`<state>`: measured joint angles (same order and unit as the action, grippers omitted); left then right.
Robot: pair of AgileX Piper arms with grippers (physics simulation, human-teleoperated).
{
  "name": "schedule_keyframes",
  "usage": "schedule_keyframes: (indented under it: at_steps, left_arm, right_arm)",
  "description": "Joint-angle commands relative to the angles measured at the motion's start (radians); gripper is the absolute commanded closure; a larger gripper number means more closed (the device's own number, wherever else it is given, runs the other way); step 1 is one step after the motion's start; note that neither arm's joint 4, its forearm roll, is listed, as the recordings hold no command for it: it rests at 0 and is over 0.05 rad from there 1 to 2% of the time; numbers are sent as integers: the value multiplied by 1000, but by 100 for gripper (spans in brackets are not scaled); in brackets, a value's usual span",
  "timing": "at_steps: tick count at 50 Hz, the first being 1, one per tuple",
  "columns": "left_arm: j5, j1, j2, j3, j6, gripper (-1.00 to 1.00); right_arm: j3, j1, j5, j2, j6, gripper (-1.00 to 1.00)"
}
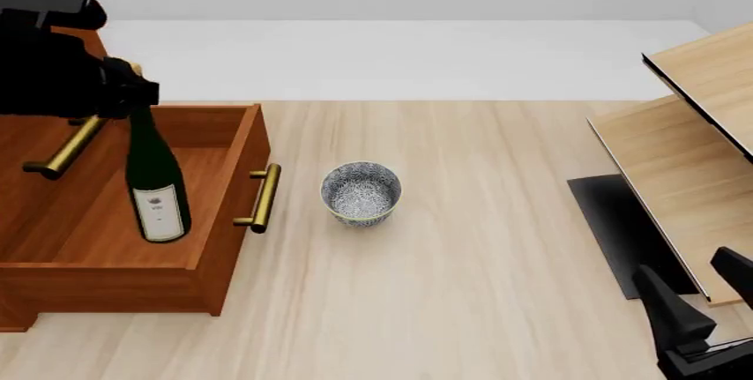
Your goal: Put the wine bottle in the bottom drawer of the cabinet.
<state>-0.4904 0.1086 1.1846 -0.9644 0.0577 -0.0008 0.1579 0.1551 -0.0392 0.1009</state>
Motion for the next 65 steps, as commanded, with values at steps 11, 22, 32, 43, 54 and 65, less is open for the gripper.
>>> schedule_keyframes:
  at_steps: [11, 22, 32, 43, 54, 65]
  left_arm:
    - [6, 5, -10, 54, -66, 100]
    - [-4, 5, -16, 56, -68, 100]
    - [-19, 10, -37, 67, -77, 100]
    - [19, 46, 33, 74, -126, 100]
    - [48, 91, 88, 122, -205, 100]
    - [159, 62, 329, 37, -194, 100]
  right_arm:
    - [0, -2, 11, 10, -1, -100]
    - [0, -3, 9, 7, 0, -100]
    - [0, -4, 10, 10, -1, -100]
    - [0, -1, 7, 4, 1, -100]
    - [0, -3, 9, 5, 1, -100]
    - [0, -5, 9, 0, 3, -100]
